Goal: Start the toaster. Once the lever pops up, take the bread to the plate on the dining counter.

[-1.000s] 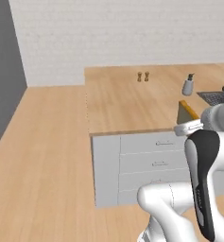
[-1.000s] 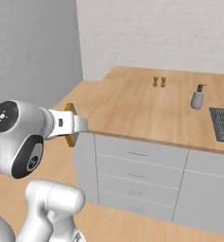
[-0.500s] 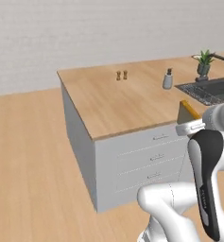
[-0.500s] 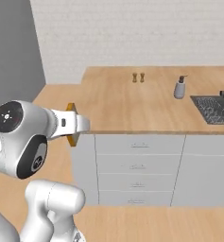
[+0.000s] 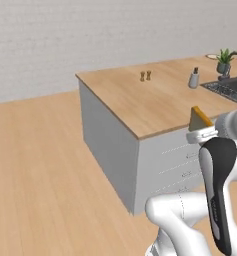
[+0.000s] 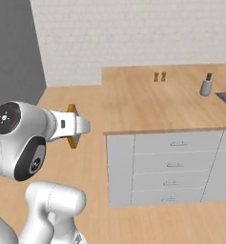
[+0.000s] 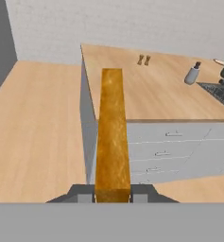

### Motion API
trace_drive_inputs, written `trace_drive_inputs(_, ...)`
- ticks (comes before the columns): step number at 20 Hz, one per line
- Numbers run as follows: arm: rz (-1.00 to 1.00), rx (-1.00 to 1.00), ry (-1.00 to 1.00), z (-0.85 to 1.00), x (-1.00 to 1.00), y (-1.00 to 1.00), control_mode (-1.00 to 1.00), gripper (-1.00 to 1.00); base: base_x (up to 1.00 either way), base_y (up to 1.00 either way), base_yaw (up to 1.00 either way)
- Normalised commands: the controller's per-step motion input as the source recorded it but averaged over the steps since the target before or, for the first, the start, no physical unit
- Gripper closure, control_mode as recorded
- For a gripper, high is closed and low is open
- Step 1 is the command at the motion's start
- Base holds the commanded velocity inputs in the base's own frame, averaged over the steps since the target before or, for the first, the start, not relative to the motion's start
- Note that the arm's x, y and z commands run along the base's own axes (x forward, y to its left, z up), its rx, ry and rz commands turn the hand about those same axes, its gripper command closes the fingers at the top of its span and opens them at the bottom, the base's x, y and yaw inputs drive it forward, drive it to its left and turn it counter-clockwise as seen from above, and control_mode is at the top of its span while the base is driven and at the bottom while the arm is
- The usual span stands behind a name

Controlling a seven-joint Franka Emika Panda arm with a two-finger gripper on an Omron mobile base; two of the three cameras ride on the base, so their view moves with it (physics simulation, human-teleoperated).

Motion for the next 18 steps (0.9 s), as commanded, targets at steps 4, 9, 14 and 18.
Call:
trace_drive_inputs(4,0.00,0.00,0.00,0.00,0.00,0.00,1.00,1.00,0.42,0.99,0.05)
trace_drive_inputs(9,0.00,0.00,0.00,0.00,0.00,0.00,1.00,1.00,0.62,0.92,0.16)
trace_drive_inputs(14,0.00,0.00,0.00,0.00,0.00,0.00,1.00,1.00,0.92,0.84,0.14)
trace_drive_inputs(18,0.00,0.00,0.00,0.00,0.00,0.00,1.00,1.00,1.00,0.54,0.04)
